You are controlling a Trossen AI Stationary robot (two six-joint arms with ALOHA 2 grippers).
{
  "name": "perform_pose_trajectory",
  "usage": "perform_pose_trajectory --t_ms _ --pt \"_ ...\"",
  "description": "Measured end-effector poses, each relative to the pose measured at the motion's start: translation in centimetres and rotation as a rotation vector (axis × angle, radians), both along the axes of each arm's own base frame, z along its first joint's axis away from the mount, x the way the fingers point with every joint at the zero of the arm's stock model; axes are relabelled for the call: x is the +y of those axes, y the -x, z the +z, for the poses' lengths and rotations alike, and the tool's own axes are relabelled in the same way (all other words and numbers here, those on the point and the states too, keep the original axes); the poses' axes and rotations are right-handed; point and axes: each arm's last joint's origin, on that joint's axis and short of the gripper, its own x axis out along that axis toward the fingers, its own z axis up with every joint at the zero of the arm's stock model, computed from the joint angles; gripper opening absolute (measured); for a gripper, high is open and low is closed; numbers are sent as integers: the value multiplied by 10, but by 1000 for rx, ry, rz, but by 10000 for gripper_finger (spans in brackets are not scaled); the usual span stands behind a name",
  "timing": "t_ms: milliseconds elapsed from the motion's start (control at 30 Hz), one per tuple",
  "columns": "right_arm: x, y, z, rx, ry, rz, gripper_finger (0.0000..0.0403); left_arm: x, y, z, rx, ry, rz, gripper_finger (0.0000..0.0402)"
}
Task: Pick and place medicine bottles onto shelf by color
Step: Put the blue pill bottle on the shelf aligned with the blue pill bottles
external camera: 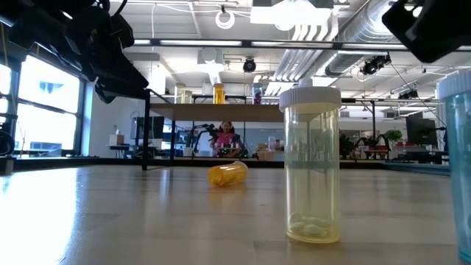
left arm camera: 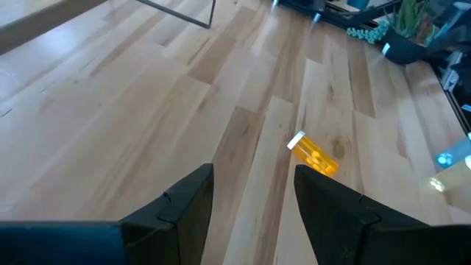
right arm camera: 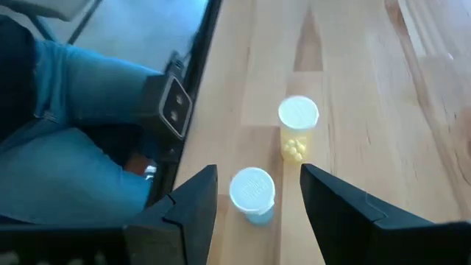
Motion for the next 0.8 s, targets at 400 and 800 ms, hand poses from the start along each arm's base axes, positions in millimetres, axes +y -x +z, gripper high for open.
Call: perform_pose_trajectory --t_ms 400,800 --pt "6 -6 -25 29 -13 -18 186 0 0 0 -2 0 0 181" --pt "8 -12 -37 28 -23 -26 185 0 0 0 -5 8 4 181"
